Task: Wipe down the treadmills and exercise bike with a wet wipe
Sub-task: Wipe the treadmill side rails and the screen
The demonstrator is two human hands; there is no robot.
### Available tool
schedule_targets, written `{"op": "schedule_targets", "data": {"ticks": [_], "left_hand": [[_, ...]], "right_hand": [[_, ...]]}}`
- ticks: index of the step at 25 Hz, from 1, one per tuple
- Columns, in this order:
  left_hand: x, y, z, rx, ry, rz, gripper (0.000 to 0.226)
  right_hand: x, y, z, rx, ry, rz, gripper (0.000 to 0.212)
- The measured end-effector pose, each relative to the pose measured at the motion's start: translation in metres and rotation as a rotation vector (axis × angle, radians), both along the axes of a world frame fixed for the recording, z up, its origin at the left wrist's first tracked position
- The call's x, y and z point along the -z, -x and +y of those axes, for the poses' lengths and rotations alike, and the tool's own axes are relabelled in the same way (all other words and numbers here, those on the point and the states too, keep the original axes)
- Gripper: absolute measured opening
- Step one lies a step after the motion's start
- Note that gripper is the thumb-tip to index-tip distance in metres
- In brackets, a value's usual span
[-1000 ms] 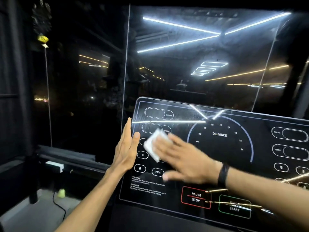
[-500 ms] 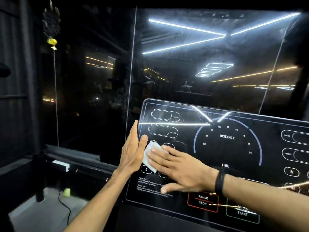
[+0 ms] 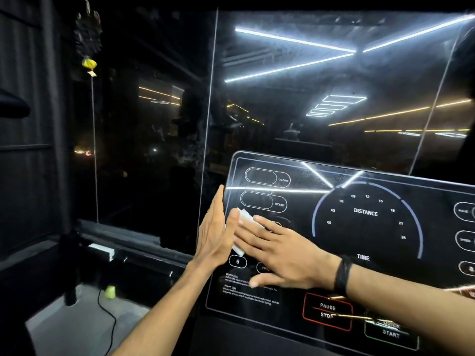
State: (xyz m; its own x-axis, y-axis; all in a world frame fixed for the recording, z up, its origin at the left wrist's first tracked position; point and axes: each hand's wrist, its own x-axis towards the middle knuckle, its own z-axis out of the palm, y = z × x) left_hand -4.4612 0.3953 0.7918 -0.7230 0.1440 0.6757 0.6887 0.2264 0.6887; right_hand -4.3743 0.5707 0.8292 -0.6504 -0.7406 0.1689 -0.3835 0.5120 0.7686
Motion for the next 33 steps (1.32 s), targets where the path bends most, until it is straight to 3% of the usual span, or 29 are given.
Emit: {"op": "schedule_targets", "data": {"ticks": [2,6,8,11,14,18,20,24,26,30,33], "left_hand": [[0.001,0.001,0.002,-0.003,-0.001,0.017,0.097],[0.004,0.003,0.002,-0.027,-0.025,0.054,0.09],[0.005,0.005,0.001,-0.02,-0.055,0.07,0.093],[0.006,0.007,0.001,0.002,-0.137,0.099,0.093],[0.008,0.005,0.004,-0.004,-0.202,0.139,0.093],[0.009,0.006,0.004,-0.024,-0.233,0.184,0.093],[0.009,0.006,0.002,-0.033,-0.255,0.184,0.092],[0.008,0.007,0.004,-0.043,-0.265,0.209,0.089],[0.008,0.007,0.006,-0.038,-0.265,0.209,0.09],[0.01,0.007,0.005,-0.055,-0.281,0.198,0.088],[0.006,0.006,0.005,-0.08,-0.286,0.197,0.09]], "right_hand": [[-0.026,0.01,0.005,0.001,-0.009,0.062,0.082],[-0.104,0.044,0.011,0.212,0.256,0.292,0.083],[-0.082,0.045,-0.001,0.152,0.263,0.249,0.083],[-0.01,0.017,-0.016,-0.004,0.051,0.05,0.085],[-0.037,0.027,-0.008,-0.02,0.016,0.083,0.078],[-0.11,0.063,-0.008,0.179,0.222,0.324,0.077],[-0.087,0.062,-0.019,0.117,0.228,0.257,0.08],[-0.013,0.022,-0.023,-0.025,-0.025,-0.011,0.08],[-0.04,0.032,-0.018,0.008,-0.016,0.066,0.076],[-0.109,0.064,-0.015,0.153,0.211,0.316,0.078],[-0.047,0.052,-0.032,0.016,0.155,0.137,0.08]]}}
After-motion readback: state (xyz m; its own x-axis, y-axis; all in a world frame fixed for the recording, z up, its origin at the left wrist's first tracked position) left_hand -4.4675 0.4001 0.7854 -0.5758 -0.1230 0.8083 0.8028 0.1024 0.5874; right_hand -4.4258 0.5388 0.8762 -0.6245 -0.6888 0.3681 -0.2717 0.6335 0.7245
